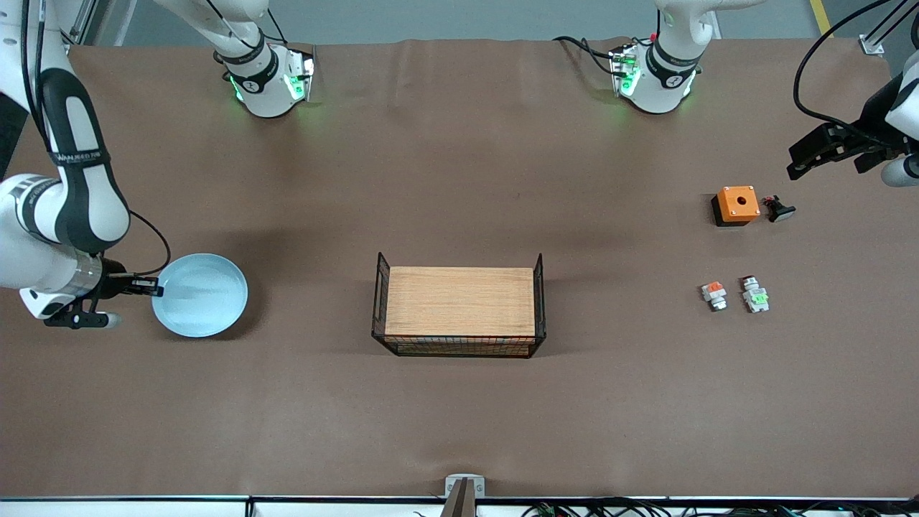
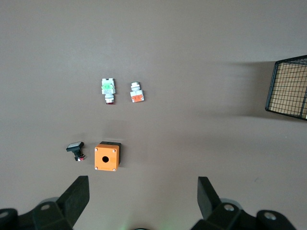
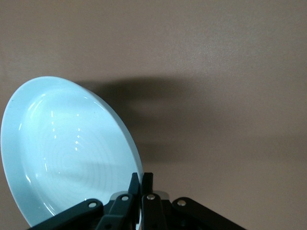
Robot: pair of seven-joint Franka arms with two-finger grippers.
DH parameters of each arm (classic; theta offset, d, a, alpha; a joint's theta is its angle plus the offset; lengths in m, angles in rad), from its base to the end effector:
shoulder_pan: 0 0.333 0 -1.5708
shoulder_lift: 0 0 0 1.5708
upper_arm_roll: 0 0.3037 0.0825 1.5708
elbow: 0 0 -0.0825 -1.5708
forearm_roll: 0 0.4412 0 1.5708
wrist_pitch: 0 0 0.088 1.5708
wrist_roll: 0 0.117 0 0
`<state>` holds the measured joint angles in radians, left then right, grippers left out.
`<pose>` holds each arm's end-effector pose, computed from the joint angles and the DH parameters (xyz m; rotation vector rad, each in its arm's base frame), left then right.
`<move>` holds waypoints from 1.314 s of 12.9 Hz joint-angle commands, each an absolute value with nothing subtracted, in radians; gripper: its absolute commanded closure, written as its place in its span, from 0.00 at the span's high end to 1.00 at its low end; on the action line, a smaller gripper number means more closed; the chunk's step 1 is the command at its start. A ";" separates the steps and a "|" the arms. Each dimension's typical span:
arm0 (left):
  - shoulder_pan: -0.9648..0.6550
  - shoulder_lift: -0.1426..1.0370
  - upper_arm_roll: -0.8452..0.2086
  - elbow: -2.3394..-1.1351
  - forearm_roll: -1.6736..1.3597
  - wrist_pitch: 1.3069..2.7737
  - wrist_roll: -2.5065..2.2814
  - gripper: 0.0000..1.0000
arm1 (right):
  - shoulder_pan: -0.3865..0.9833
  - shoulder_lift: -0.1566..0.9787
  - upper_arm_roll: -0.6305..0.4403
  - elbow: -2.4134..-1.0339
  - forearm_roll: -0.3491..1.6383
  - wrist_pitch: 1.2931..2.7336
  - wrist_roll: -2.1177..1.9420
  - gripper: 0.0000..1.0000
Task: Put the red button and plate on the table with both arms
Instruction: 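Lower the plate onto the table and open the right gripper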
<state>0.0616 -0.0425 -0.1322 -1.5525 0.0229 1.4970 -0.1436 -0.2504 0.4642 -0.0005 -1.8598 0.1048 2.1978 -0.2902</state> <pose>0.5901 -0.0405 0.6308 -3.1097 -0.1162 0.0159 0.6412 -0.1597 0.1991 -3.0262 0.0417 0.1515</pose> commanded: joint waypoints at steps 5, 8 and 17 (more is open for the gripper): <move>0.071 -0.048 -0.138 -1.551 0.015 1.494 -0.137 0.99 | -0.307 0.566 0.017 -1.855 0.167 2.287 -0.405 0.03; 0.072 -0.048 -0.138 -1.551 0.015 1.493 -0.137 0.99 | -0.308 0.580 0.017 -1.853 0.169 2.310 -0.407 0.07; 0.074 -0.052 -0.133 -1.552 0.015 1.489 -0.137 0.99 | -0.279 0.505 0.020 -1.847 0.169 2.278 -0.382 0.99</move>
<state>0.0661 -0.0425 -0.1315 -1.5525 0.0229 1.4970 -0.1436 -0.2876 0.5661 0.0137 -1.8403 0.1412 2.3081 -0.3820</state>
